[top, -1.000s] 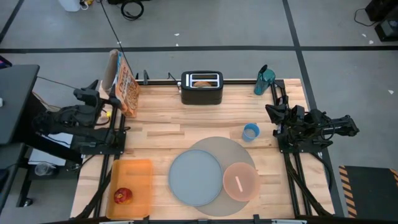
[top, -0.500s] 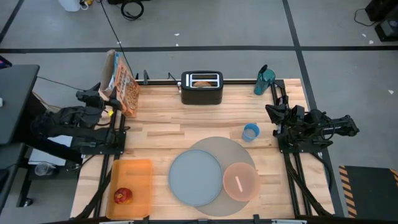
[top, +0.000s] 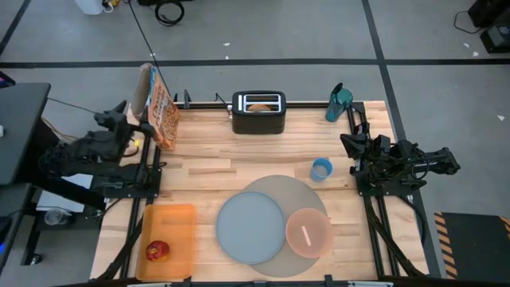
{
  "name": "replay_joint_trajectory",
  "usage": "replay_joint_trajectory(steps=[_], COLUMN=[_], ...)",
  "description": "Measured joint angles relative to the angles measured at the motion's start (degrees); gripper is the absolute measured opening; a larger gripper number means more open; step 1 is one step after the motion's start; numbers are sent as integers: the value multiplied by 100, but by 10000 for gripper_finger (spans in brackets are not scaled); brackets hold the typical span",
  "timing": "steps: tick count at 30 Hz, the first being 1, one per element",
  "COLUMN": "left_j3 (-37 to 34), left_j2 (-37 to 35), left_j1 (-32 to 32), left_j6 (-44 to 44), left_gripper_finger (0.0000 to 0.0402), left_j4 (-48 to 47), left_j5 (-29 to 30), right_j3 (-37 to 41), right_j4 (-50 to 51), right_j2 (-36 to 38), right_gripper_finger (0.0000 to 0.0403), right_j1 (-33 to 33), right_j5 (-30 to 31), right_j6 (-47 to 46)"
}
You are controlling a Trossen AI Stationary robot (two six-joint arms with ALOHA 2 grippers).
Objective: Arrange a breakfast setting
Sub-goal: Pour the cereal from the cereal box into the pink bowl
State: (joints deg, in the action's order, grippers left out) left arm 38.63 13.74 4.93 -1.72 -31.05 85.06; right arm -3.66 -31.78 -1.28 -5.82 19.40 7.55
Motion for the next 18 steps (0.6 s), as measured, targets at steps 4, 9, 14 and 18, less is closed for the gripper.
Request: replay_joint_trajectory(steps=[4,9,14,18], left_j3=[-1,-2,-2,-2], left_j2=[0,2,111,201], left_j1=[0,30,252,608], left_j6=[604,1719,3422,4311], left_gripper_finger=[350,350,350,350], left_j4=[602,2288,4380,5607], left_j5=[431,499,500,498], right_j3=[0,2,2,2], right_j4=[-8,-21,-71,-72], right_j2=[0,0,0,0], right_gripper_finger=[38,38,38,38], right_j1=[0,0,0,0], right_j5=[1,2,2,2], right_j6=[-2,9,11,14])
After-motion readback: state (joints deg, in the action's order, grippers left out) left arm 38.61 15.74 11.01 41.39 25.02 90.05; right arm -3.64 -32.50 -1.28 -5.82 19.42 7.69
